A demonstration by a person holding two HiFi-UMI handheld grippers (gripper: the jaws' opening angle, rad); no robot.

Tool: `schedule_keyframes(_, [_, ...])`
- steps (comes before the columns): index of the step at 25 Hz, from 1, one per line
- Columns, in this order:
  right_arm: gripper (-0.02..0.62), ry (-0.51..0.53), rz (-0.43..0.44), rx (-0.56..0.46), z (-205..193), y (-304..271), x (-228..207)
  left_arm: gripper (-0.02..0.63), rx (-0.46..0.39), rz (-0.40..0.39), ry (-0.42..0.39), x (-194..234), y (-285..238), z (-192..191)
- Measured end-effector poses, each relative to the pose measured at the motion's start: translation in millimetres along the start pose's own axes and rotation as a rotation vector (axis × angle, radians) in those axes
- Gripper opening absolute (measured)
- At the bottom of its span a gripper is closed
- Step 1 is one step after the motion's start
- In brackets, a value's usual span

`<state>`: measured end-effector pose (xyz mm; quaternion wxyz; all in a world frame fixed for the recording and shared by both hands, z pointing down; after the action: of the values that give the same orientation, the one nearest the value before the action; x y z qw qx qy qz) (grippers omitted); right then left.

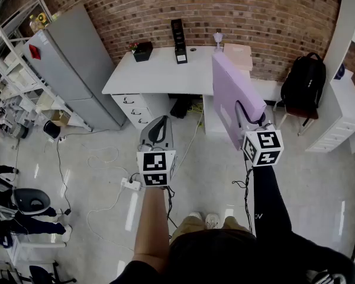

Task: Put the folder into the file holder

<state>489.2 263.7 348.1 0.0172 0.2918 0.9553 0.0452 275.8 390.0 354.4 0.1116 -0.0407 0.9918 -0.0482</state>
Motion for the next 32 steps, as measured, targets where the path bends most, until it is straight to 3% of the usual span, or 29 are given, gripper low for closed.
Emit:
schedule_keyframes(18, [0.137,-0.012,-0.002,-0.005,-6,-26,4,0.009,0.014,0.048,0.017,31,-6,-15])
schedule_keyframes(23, [0.137,-0.012,-0.002,0.003,-14,-55,11,0.008,0.014,0.074,0.014,59,-29,-23])
schedule_keyframes(32, [0.137,-0.007,-0.036,0.001,-12,-148,25,0.009,0.001,0.048,0.033,137,-97,-32])
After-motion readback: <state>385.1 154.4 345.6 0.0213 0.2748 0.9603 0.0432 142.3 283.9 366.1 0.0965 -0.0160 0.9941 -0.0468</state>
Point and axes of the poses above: the fingertips, and each gripper's own axes: y backward along the fingers, x to its left, z out of its top, the point moved 2 cm from there along y, backward along the fingers, and after that the axes turned 10 degrees about -z, right-handed, at the moved point
